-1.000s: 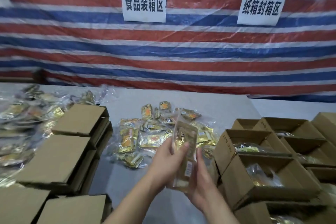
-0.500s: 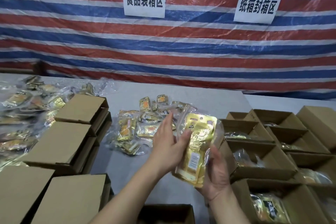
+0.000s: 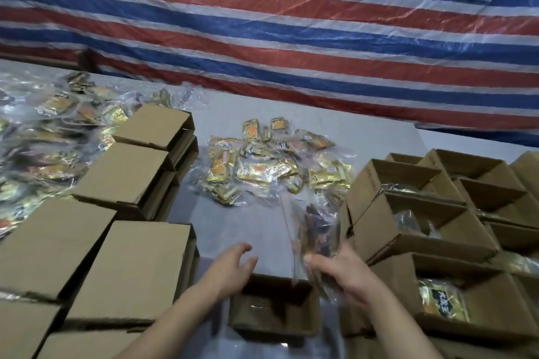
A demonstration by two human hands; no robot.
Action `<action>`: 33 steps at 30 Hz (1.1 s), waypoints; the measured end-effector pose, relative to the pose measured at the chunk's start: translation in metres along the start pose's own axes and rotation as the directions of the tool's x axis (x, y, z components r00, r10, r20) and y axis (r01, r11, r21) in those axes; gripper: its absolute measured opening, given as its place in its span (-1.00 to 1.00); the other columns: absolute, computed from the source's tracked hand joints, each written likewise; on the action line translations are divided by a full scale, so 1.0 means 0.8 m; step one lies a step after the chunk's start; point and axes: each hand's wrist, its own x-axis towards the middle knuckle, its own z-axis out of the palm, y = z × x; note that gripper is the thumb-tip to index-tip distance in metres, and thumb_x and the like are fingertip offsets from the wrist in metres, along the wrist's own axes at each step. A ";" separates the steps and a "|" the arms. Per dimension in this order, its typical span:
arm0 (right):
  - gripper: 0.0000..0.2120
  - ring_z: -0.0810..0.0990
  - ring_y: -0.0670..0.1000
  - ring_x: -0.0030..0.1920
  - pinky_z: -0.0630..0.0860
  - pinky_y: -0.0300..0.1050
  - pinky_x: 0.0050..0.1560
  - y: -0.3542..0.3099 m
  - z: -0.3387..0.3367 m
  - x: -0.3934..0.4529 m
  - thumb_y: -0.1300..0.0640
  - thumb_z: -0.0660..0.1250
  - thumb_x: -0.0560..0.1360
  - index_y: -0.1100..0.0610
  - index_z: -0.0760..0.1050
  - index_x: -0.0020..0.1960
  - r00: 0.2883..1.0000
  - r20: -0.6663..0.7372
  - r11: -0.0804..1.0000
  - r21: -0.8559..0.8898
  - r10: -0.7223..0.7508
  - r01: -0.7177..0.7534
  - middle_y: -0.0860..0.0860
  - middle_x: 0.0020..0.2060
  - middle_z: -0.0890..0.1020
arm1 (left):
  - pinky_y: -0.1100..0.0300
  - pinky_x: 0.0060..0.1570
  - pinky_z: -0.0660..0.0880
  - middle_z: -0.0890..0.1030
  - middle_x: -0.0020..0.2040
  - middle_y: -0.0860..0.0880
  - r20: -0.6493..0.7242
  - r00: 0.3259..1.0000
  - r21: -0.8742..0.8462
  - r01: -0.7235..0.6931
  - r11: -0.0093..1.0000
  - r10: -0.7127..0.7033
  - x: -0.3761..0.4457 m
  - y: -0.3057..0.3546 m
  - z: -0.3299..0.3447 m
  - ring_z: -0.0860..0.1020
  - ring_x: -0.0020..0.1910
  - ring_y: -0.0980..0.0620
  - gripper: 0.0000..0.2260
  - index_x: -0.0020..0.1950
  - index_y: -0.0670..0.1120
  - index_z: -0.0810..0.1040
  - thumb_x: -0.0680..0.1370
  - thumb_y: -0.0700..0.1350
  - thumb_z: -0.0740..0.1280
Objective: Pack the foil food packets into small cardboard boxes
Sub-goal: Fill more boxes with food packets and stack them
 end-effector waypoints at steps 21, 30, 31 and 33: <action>-0.51 0.52 0.10 0.29 0.44 -0.13 0.27 0.160 0.079 0.065 -0.02 0.39 0.47 0.04 0.40 0.35 0.850 0.246 0.377 -0.924 0.465 0.062 0.06 0.29 0.55 | 0.25 -0.14 0.40 0.56 -0.26 0.09 -0.056 0.995 -0.353 0.060 0.934 -0.086 0.011 -0.071 0.081 0.52 -0.18 0.20 -0.68 -0.21 0.04 0.48 0.65 0.12 0.13; -0.79 0.60 -0.02 -0.14 0.52 -0.17 -0.01 0.146 0.078 0.058 -0.03 0.24 0.59 -0.01 0.56 -0.16 0.921 0.148 0.551 -0.831 0.360 -0.082 0.00 -0.14 0.67 | 0.20 -0.12 0.41 0.53 -0.31 0.06 -0.106 0.993 -0.354 0.012 0.935 -0.053 0.014 -0.066 0.080 0.48 -0.25 0.18 -0.68 -0.24 -0.01 0.45 0.66 0.08 0.14; -0.72 0.58 0.00 -0.06 0.49 -0.13 0.08 0.145 0.083 0.057 -0.05 0.17 0.63 0.02 0.56 -0.12 0.886 0.176 0.518 -0.851 0.429 -0.082 0.06 -0.06 0.67 | 0.21 -0.12 0.42 0.54 -0.31 0.06 -0.107 0.993 -0.361 0.015 0.933 -0.057 0.014 -0.066 0.081 0.48 -0.25 0.19 -0.68 -0.23 -0.01 0.46 0.66 0.09 0.14; -0.60 0.48 0.02 0.30 0.32 -0.10 0.37 0.147 0.099 0.056 -0.07 0.02 0.67 0.06 0.53 0.29 0.832 0.189 0.487 -0.867 0.521 -0.108 0.12 0.35 0.53 | 0.24 -0.11 0.42 0.57 -0.28 0.05 -0.102 0.992 -0.374 0.028 0.927 -0.071 0.015 -0.069 0.083 0.52 -0.21 0.18 -0.67 -0.21 -0.02 0.49 0.65 0.10 0.14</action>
